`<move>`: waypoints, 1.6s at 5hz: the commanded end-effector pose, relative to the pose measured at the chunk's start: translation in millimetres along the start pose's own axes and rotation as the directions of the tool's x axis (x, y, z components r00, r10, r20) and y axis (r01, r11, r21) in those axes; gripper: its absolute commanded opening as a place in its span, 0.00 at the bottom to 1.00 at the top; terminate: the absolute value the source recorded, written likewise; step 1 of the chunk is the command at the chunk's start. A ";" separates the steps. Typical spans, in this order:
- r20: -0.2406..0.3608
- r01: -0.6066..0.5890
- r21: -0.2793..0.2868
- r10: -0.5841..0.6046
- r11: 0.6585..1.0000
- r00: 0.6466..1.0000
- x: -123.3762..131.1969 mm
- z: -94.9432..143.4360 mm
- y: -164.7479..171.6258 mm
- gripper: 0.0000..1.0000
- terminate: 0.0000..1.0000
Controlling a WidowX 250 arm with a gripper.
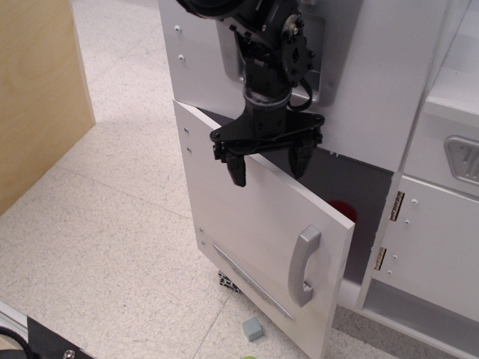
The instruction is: Close low fridge
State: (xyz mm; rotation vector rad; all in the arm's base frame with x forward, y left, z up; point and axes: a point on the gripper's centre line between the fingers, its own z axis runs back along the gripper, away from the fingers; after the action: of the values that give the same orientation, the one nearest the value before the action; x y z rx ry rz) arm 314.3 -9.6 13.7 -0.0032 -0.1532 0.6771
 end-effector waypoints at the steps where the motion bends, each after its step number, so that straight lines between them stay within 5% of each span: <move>1: 0.032 0.075 -0.127 -0.072 0.989 0.997 -5.1 74.6 -6.4 1.00 0.00; 2: 0.034 0.144 -0.091 -0.142 0.985 0.989 -14.0 76.5 22.3 1.00 0.00; 4: 0.053 0.199 0.001 -0.199 0.980 0.979 -14.8 24.4 60.8 1.00 0.00; 5: 0.034 0.171 0.013 -0.171 0.985 0.985 -14.1 -11.7 62.8 1.00 0.00; 8: 0.009 0.088 -0.049 -0.088 0.995 0.996 -25.2 -45.5 15.3 1.00 0.00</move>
State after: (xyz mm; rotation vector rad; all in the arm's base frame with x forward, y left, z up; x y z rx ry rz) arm 287.0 -10.8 -48.8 -0.0295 -0.1370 0.5930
